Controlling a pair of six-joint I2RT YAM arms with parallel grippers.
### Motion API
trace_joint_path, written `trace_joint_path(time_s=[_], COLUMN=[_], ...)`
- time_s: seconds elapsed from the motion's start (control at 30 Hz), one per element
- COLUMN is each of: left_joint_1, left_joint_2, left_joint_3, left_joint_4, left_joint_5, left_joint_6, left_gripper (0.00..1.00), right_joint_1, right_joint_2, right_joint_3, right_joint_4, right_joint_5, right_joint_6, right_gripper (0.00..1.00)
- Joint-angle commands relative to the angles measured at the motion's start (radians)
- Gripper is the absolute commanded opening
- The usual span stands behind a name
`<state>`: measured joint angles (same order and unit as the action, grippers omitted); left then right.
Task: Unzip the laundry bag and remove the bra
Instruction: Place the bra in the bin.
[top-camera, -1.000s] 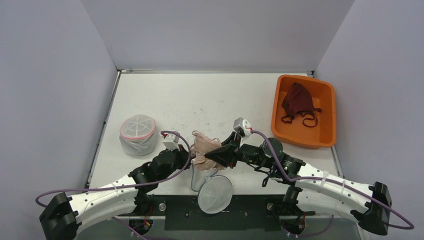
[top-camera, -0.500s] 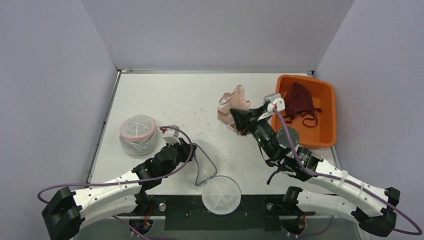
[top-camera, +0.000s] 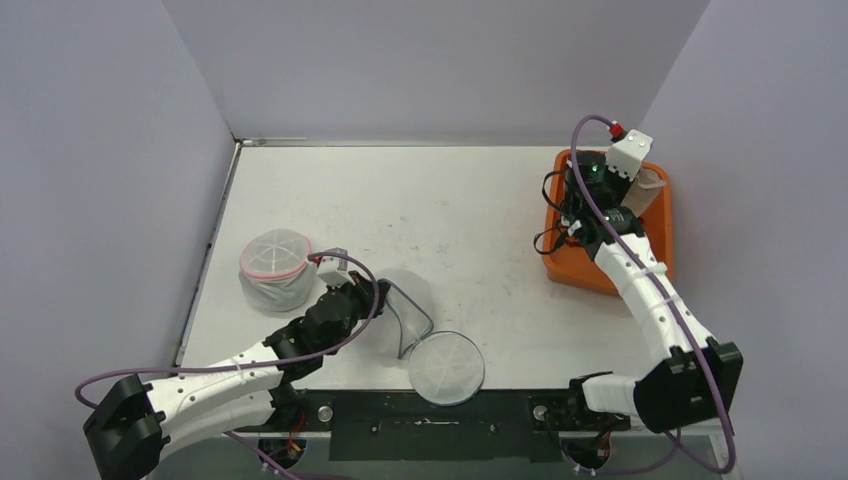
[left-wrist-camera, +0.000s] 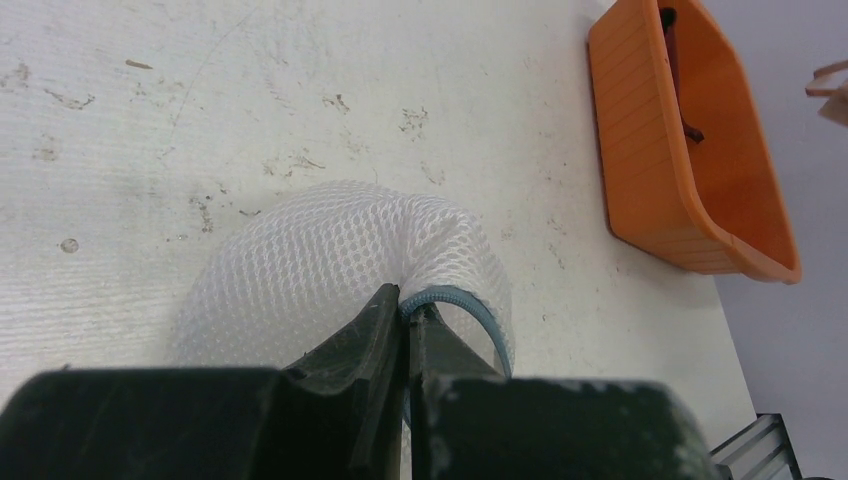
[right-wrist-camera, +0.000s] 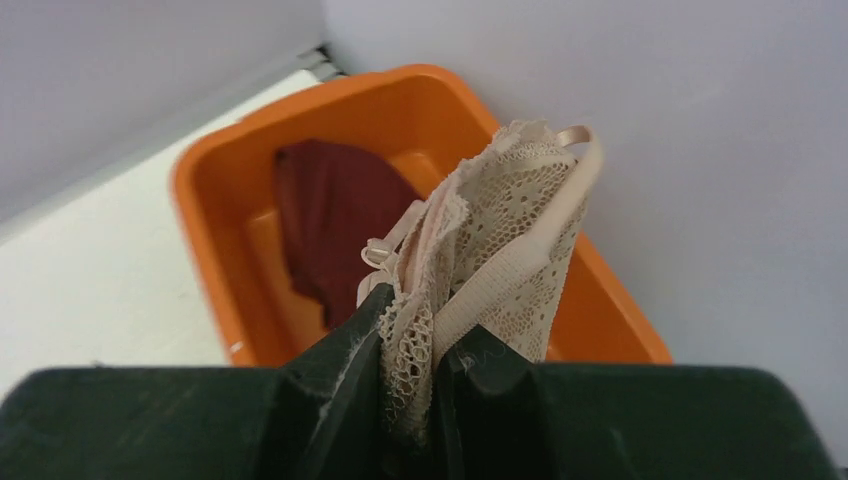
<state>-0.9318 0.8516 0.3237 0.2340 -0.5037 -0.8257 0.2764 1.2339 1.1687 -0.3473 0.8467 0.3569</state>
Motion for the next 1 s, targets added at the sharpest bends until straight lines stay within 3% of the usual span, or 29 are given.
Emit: trace_joint_path(time_s=[0.0, 0.37, 0.57, 0.7, 0.87, 0.97], left_joint_1=[0.01, 0.017, 0.018, 0.018, 0.019, 0.019], left_joint_2=[-0.035, -0.07, -0.078, -0.075, -0.073, -0.072], left_joint_3=[-0.028, -0.1, -0.123, -0.129, -0.13, -0.126], left_joint_4=[0.07, 0.096, 0.092, 0.087, 0.088, 0.084], left_joint_5=[-0.048, -0.031, -0.023, -0.019, -0.019, -0.014], left_joint_6=[-0.038, -0.092, -0.112, -0.124, -0.13, -0.129], left_gripper=[0.0, 0.0, 0.0, 0.0, 0.0, 0.0], right_joint_1=[-0.119, -0.232, -0.253, -0.25, -0.243, -0.242], right_joint_2=[0.144, 0.37, 0.448, 0.444, 0.431, 0.402], right_joint_3=[0.082, -0.002, -0.008, -0.037, -0.041, -0.049], right_joint_4=[-0.114, -0.142, -0.137, -0.107, -0.107, -0.101], right_joint_5=[0.068, -0.074, -0.198, -0.233, -0.255, -0.273], right_joint_6=[0.068, 0.116, 0.118, 0.123, 0.119, 0.119], right_gripper=[0.05, 0.06, 0.28, 0.35, 0.54, 0.61])
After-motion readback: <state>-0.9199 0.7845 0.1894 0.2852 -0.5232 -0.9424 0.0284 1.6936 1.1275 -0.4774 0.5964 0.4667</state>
